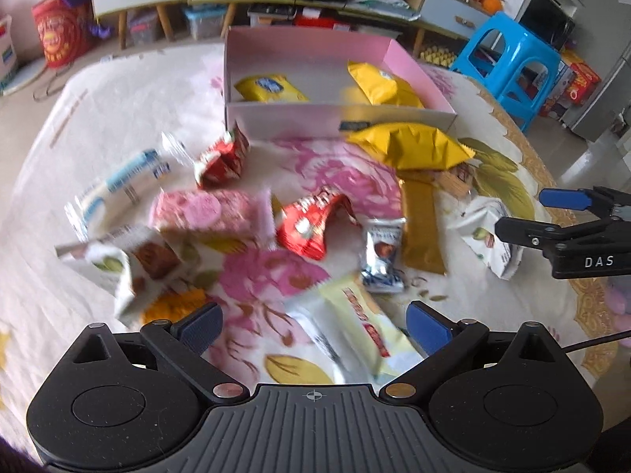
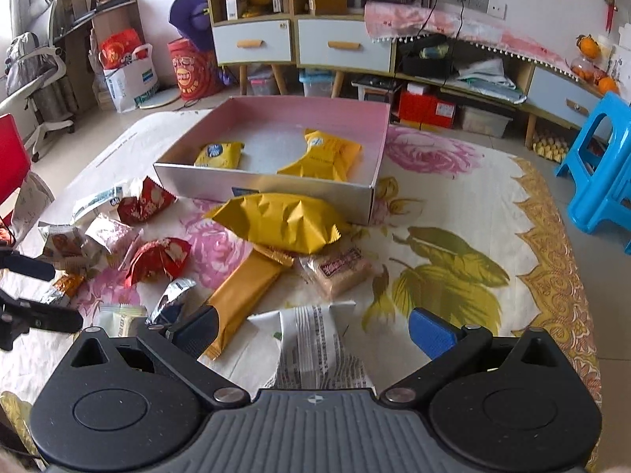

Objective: Organize snacks
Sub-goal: 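Grasp the white cake packet with the left gripper while the right grasps white paper-wrapped bread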

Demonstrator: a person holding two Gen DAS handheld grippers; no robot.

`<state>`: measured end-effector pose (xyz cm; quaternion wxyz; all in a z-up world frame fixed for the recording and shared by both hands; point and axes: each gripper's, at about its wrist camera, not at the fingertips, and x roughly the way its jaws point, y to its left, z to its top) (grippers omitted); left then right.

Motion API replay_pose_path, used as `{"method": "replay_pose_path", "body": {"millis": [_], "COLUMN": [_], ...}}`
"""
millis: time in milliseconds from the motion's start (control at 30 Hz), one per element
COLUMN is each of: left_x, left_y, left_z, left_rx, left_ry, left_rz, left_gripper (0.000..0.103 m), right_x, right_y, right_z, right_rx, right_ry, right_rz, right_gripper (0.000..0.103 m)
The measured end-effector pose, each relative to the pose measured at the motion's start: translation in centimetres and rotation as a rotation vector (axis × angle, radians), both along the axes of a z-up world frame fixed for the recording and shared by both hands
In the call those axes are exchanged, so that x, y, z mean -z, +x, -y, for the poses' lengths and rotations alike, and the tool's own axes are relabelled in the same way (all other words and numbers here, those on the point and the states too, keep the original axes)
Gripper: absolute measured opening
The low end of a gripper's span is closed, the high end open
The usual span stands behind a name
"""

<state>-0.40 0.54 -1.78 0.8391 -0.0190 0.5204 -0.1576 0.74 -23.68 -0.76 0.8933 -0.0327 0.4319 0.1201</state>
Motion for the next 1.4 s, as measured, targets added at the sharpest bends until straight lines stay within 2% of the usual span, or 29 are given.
{"method": "replay_pose_path", "body": {"millis": [367,600,767,1000,1133,1267,1333,1400], "left_x": [2.5,3.3,3.8,3.9,3.9,3.5,3.4,3.3], "left_y": [0.7,1.2,1.1,0.7,0.3,0.2,0.1,0.0], "left_z": [2.3,3.3,3.3,1.4,1.1,1.6,1.9,2.1], "left_rx": [-0.015,-0.011,0.03,0.054,0.084,0.115,0.123,0.129], "left_ry": [0.008,0.054,0.097,0.127,0.11,0.089,0.093,0.11], "left_rz": [-0.106,-0.099,-0.097,-0.068,-0.04,-0.02,-0.011,0.003], "left_gripper": [0.099,0.099,0.099,0.099,0.098,0.086,0.08,0.068], "right_x": [1.9,2.7,2.8,3.0,3.2,3.1,3.1,3.1], "right_y": [0.7,0.7,0.7,0.8,0.9,1.0,1.1,1.1], "right_z": [-0.7,-1.2,-1.2,-1.0,-1.3,-1.9,-2.1,-2.2], "right_rx": [0.012,0.002,0.006,0.012,0.006,-0.006,-0.011,-0.016], "right_ry": [-0.039,-0.054,-0.058,-0.078,-0.085,-0.091,-0.094,-0.095], "right_rz": [-0.09,-0.119,-0.129,-0.126,-0.129,-0.113,-0.109,-0.11], "right_gripper": [0.095,0.095,0.095,0.095,0.094,0.089,0.083,0.075]}}
